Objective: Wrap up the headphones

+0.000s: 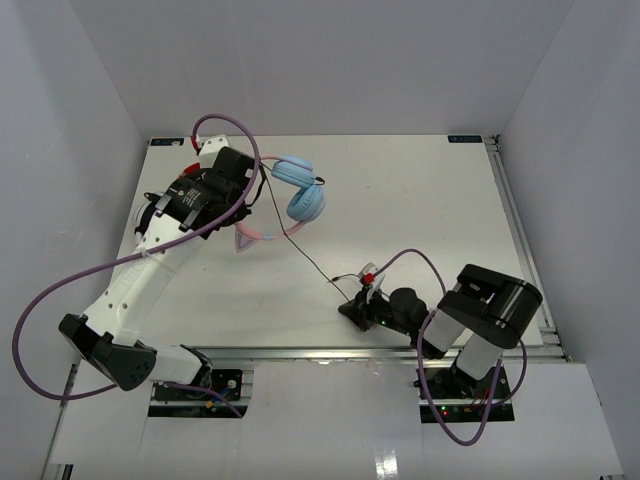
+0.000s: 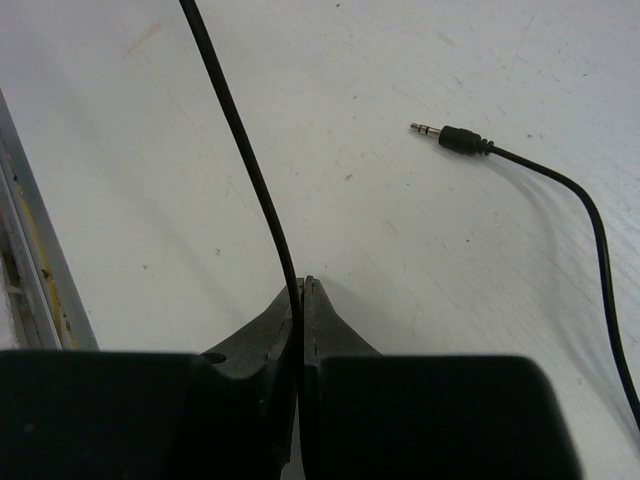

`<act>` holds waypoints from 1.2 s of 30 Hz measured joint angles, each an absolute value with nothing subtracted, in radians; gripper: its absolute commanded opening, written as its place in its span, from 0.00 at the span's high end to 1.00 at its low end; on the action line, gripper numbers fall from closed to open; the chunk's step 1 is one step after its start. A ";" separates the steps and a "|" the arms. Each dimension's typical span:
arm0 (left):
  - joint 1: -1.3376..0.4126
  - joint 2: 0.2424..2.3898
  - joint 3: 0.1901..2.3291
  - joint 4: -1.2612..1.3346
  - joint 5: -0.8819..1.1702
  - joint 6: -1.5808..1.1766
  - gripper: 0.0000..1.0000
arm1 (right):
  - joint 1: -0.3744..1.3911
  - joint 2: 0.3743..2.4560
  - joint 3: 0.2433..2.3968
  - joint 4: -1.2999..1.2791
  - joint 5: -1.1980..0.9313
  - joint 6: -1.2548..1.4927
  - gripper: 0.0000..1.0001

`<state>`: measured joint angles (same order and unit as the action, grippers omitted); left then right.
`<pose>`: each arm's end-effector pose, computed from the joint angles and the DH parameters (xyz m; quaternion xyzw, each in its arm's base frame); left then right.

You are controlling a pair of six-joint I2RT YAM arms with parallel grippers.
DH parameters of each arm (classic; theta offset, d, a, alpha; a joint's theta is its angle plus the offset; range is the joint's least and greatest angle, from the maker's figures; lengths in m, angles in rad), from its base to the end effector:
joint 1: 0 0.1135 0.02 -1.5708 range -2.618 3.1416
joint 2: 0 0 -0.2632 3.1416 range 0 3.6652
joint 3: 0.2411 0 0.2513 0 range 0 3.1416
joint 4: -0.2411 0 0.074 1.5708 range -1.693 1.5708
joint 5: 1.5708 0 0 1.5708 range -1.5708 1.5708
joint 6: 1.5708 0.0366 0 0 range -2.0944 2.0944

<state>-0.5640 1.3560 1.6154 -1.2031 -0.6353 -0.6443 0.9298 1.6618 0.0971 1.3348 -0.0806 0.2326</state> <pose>0.2187 -0.1127 0.4075 -0.1325 0.8991 0.0781 0.4099 0.1250 0.1725 0.1068 -0.2909 0.7273 0.3672 0.5016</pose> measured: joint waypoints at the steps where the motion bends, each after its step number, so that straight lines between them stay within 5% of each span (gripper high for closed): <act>1: -0.563 1.356 1.615 -1.204 -0.646 -0.645 1.00 | 0.930 1.654 0.094 1.334 -0.084 0.232 0.92; 23: -0.558 1.368 1.604 -1.171 -0.704 -0.675 1.00 | 0.951 1.518 0.055 1.327 -0.139 0.196 0.92; 36: -0.554 1.011 1.229 -1.008 0.004 -0.409 1.00 | 0.761 1.624 0.133 1.308 -0.129 0.226 0.92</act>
<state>-0.5540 1.0106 1.2291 -1.0080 0.0038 -0.4088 0.7611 1.6242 0.1329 1.3080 -0.1294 0.2261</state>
